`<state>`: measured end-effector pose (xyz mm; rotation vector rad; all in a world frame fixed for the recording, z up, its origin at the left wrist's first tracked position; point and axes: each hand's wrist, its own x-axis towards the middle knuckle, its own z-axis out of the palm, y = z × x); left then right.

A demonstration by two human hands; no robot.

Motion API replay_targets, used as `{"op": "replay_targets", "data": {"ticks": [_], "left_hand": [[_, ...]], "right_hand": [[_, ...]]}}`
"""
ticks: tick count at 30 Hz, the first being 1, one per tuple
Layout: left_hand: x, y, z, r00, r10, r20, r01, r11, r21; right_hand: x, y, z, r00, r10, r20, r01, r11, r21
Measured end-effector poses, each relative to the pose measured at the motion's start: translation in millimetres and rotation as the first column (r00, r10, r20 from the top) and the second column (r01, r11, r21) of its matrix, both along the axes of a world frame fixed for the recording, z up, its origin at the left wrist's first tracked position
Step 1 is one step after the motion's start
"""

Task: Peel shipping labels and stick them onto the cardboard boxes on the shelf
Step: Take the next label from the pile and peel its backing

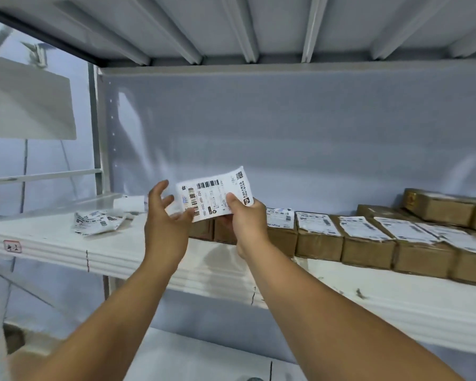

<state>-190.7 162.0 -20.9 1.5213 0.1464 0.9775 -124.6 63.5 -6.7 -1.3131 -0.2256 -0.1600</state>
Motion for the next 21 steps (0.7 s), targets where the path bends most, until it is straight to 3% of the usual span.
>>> {"op": "replay_targets", "data": {"ticks": [2, 5, 8, 12, 15, 17, 19, 21], "left_hand": [[3, -26, 6, 0.985, -0.172, 0.034, 0.175, 0.965, -0.194], [13, -69, 12, 0.914, -0.391, 0.106, 0.400, 0.834, -0.380], [23, -120, 14, 0.835, -0.542, 0.095, 0.530, 0.745, -0.405], [31, -181, 15, 0.835, -0.543, 0.083, 0.527, 0.749, -0.403], [37, -214, 13, 0.831, -0.553, 0.065, 0.541, 0.774, -0.328], [42, -227, 11, 0.874, -0.485, 0.020, 0.478, 0.853, -0.209], [49, -239, 11, 0.947, -0.313, -0.070, 0.318, 0.946, 0.066], [58, -245, 15, 0.984, -0.147, -0.104, 0.173, 0.932, 0.318]], "right_hand": [[-2, -23, 4, 0.998, -0.067, -0.016, 0.068, 0.997, 0.039], [-2, -64, 6, 0.994, -0.102, -0.048, 0.107, 0.986, 0.124], [-3, -103, 5, 0.985, -0.167, -0.036, 0.170, 0.978, 0.117], [0, -159, 8, 0.959, -0.283, 0.028, 0.282, 0.959, 0.008], [-1, -208, 15, 0.901, -0.384, 0.202, 0.425, 0.874, -0.234], [-3, -239, 19, 0.864, -0.412, 0.288, 0.497, 0.790, -0.360], [-2, -276, 19, 0.832, -0.441, 0.336, 0.553, 0.702, -0.449], [6, -309, 18, 0.819, -0.450, 0.357, 0.574, 0.627, -0.526]]}}
